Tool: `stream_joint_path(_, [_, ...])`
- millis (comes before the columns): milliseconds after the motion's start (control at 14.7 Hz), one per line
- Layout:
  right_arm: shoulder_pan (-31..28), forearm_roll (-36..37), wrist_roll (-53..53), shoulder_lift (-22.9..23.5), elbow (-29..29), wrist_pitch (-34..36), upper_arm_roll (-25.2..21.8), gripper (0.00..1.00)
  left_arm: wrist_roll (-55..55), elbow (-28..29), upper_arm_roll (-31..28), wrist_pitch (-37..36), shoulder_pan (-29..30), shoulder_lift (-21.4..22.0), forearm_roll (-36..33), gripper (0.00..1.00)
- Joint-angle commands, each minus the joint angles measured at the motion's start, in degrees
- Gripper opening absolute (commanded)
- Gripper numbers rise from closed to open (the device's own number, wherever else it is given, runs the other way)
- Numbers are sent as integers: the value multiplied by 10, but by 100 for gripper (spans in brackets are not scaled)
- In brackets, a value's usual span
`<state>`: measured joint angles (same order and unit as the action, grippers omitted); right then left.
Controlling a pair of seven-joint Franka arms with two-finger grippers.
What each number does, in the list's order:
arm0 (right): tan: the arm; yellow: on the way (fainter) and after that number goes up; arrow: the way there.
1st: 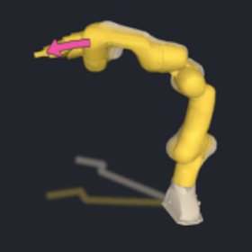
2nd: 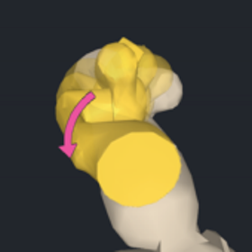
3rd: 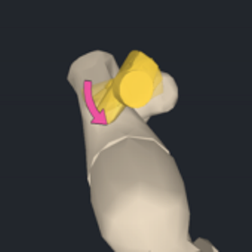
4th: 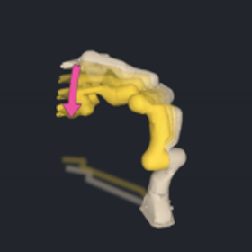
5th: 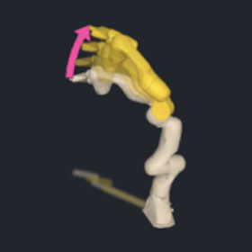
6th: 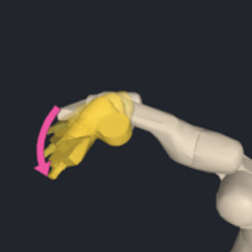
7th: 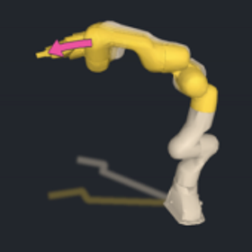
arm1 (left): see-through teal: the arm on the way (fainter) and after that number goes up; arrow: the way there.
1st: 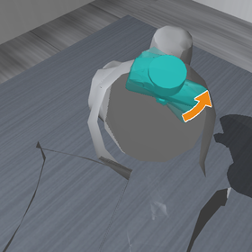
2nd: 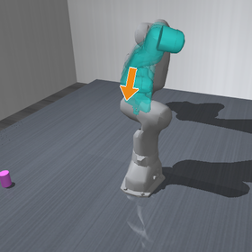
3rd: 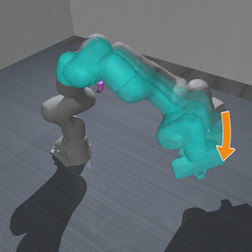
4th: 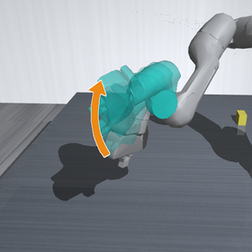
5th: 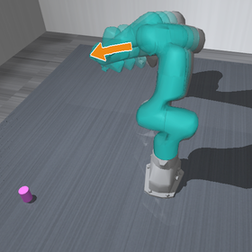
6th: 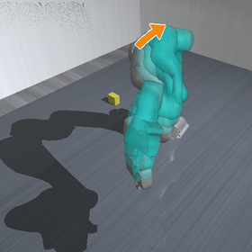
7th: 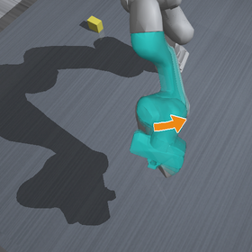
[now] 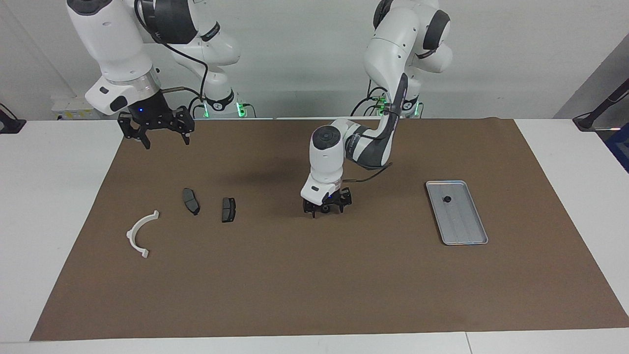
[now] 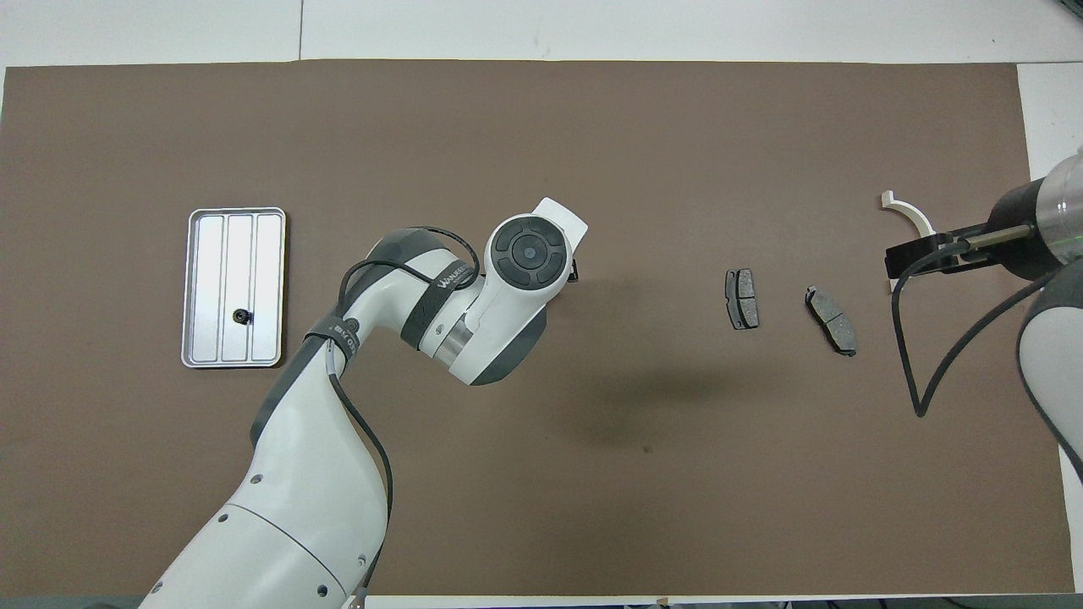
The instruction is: Pick bearing gear from pile to tray
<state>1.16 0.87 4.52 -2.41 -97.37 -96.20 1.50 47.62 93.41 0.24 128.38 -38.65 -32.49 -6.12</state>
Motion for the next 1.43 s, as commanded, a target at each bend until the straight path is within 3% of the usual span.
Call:
stream_joint_path(0, [0, -5, 14, -7, -8, -8, 2, 100, 9, 16, -9, 17, -9, 0, -11, 100])
stream_joint_path(136, [1, -10, 13, -7, -8, -9, 2, 100, 11, 20, -9, 15, -10, 1, -11, 94])
stream_joint_path(272, [-2, -10, 12, -6, -7, -11, 2, 100, 13, 21, -9, 11, -15, 2, -11, 78])
stream_joint_path(409, [-7, -10, 15, -6, -8, -11, 2, 100, 15, 21, -9, 6, -18, 3, -9, 48])
stream_joint_path(545, [-6, -10, 15, -6, -7, -11, 2, 100, 27, 19, -9, 7, -17, 3, -7, 0])
stream_joint_path(953, [-6, -11, 15, -5, -2, -12, 2, 100, 48, 9, -13, -4, -7, 6, -3, 0])
stream_joint_path(1158, [-5, -11, 15, -6, 14, -11, 2, 100, 11, 7, -10, -68, 40, 60, -3, 0])
stream_joint_path(1362, [-5, -11, 14, -8, 19, -5, 3, 100, -124, 23, -11, -139, 115, 131, 43, 0])
